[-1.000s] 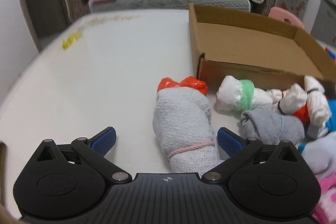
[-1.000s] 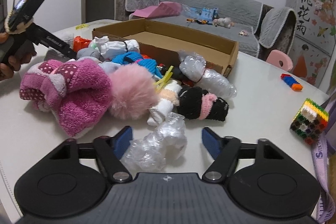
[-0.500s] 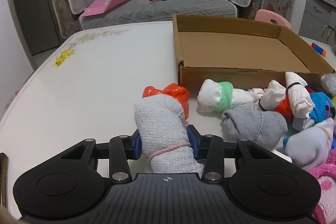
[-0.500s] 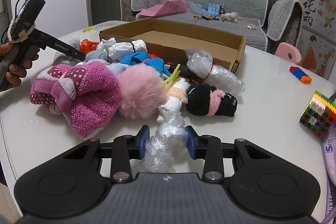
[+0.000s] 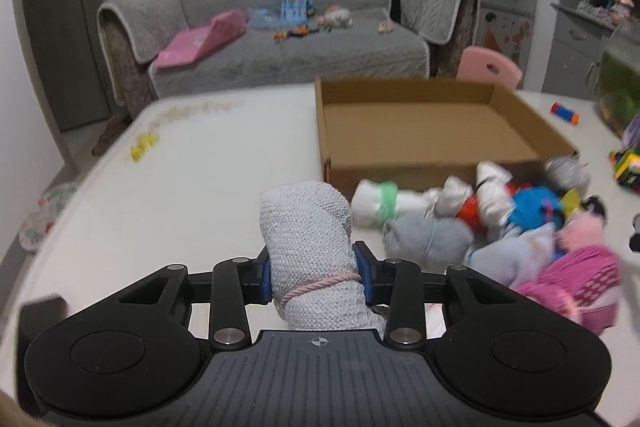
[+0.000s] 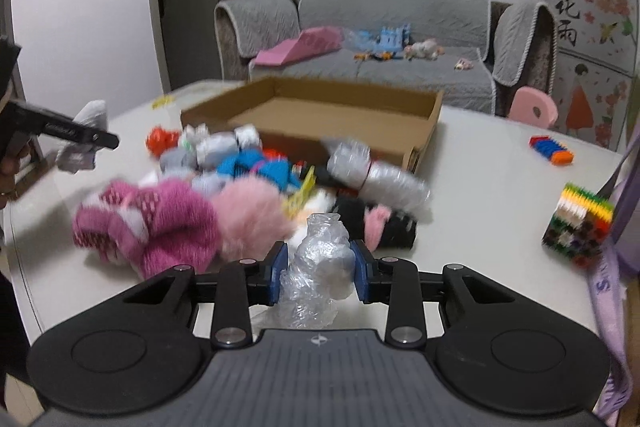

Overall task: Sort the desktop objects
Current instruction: 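Carry both held items over the cardboard box and open both tools to drop them, then grasp the pink towel bundle with the left tool while the right tool grasps the white rolled sock, then move both held items over the box and release them inside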

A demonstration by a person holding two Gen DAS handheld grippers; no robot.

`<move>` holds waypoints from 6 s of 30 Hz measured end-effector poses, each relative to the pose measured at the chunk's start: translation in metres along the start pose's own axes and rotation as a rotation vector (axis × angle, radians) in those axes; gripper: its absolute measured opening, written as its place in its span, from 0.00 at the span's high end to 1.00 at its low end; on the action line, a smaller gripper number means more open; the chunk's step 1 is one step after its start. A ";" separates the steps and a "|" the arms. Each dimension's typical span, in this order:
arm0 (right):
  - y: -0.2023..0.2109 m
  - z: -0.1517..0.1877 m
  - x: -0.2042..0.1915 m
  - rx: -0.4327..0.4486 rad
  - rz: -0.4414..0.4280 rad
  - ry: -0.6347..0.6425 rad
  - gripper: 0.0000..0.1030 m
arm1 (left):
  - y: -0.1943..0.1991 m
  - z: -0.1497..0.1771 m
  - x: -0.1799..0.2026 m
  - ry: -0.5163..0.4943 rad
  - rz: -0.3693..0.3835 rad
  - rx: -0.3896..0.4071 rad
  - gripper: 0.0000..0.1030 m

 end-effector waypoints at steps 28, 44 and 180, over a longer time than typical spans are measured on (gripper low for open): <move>-0.288 -0.128 0.032 -0.136 -0.020 0.019 0.70 | -0.294 -0.107 0.077 -0.066 0.074 -0.141 0.56; -0.278 -0.086 0.022 -0.184 -0.023 -0.063 0.70 | -0.266 -0.070 0.087 -0.092 0.096 -0.166 0.53; 0.043 0.027 -0.006 -0.050 0.093 -0.033 0.79 | 0.078 0.044 0.112 -0.072 0.393 -0.013 0.38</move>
Point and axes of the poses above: each gripper's, at about its wrist camera, not at the fingertips, and y roughly against the way its jaws point, x to its right, z to its underside, the point moved 5 cm from there along -y, roughly the way its jaws point, and after that the axes turned 12 degrees about x, right-handed, at the moved point
